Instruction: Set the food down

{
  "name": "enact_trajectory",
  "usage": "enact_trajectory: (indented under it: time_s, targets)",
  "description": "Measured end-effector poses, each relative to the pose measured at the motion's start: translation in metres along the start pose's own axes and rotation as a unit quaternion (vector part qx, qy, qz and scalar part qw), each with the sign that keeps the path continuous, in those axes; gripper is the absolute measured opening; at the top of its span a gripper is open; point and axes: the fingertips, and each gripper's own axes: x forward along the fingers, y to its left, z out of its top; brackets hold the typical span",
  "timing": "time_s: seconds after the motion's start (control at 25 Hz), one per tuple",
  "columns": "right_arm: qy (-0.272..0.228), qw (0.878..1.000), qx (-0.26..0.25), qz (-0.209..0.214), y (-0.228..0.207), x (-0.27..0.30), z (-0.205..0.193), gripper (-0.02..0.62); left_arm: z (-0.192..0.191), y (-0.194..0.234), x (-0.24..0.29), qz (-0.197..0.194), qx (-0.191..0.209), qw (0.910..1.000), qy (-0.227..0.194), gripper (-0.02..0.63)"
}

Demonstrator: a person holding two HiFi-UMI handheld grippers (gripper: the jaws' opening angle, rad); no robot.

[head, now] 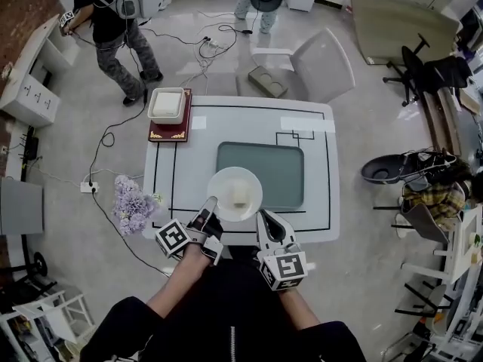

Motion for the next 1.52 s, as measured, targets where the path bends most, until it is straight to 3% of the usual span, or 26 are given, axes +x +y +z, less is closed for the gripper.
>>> enact_trajectory:
  time_s: [0.32,0.56,0.84,1.2,1.52]
  targets:
    - [0.009,0.998,-0.01,0.055,-0.027,0.018,0.004,0.008,-0.008,-0.002,0.02,0.009,-0.001,0.9992,-0.038,0.015]
    - [0.018,0.998,-0.001,0.066,-0.042,0.037,0.004,0.009,-0.004,0.004,0.033,0.02,0.008,0.9988,-0.045,0.015]
    - [0.03,0.998,0.003,0.054,-0.056,0.039,-0.008,0.009,-0.003,0.02,0.056,0.026,0.024,0.9989,-0.031,0.015]
    - [0.049,0.998,0.029,0.004,-0.084,0.02,-0.028,0.009,-0.024,0.066,0.102,0.041,0.037,0.9985,-0.001,0.015]
    - [0.056,0.996,0.054,-0.037,-0.121,0.003,-0.033,0.009,-0.053,0.098,0.149,0.081,0.049,0.9954,0.015,0.015]
